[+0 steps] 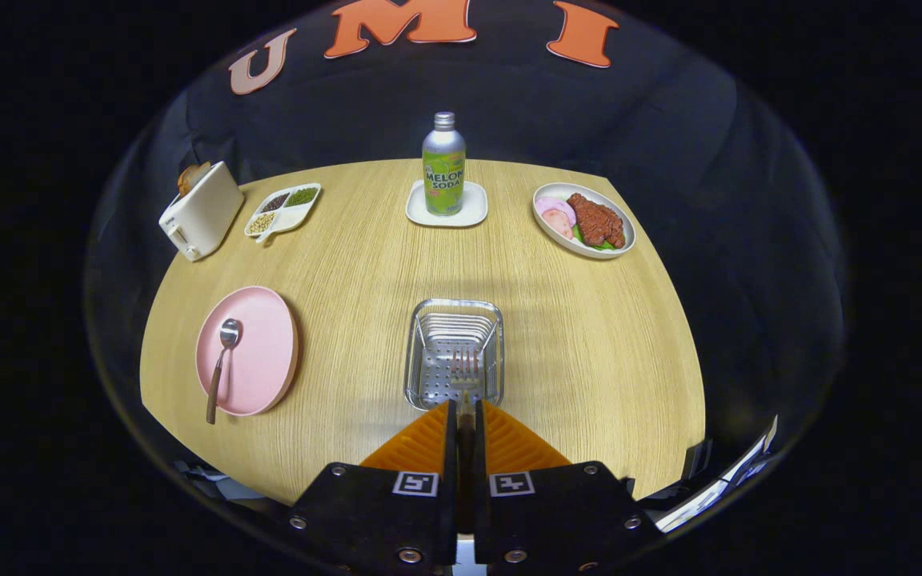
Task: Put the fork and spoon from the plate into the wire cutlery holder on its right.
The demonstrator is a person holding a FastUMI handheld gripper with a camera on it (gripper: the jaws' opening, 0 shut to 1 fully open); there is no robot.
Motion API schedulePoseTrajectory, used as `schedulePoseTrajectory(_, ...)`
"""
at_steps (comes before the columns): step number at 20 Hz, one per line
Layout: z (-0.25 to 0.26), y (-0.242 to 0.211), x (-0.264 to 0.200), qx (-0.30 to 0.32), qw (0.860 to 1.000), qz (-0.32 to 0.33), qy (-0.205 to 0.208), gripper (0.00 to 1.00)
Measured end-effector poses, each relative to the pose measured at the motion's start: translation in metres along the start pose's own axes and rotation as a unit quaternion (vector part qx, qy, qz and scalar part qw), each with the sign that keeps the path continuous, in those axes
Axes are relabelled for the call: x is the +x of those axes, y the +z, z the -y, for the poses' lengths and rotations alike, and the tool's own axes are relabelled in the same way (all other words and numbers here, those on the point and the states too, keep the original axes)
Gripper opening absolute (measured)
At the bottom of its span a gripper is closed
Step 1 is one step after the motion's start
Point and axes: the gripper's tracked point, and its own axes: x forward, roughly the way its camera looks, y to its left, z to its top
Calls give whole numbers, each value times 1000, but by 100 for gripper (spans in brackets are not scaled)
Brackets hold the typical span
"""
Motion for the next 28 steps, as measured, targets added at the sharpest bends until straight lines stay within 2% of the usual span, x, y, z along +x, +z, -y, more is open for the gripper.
schedulePoseTrajectory(4,6,26,-5,3,999,50,-11,10)
schedulePoseTrajectory(7,6,55,-18,16,993,115,-14,11)
schedulePoseTrajectory(13,2,109,-55,29,967,252,-32,15)
schedulePoseTrajectory(15,0,123,-70,29,955,292,-37,20)
schedulePoseTrajectory(18,-13,140,-92,15,935,351,-48,45)
schedulePoseTrajectory(22,-41,149,-110,7,917,397,-42,71)
schedulePoseTrajectory(24,-61,149,-113,10,913,406,-25,78)
schedulePoseTrajectory(28,-98,147,-116,5,908,418,-3,81)
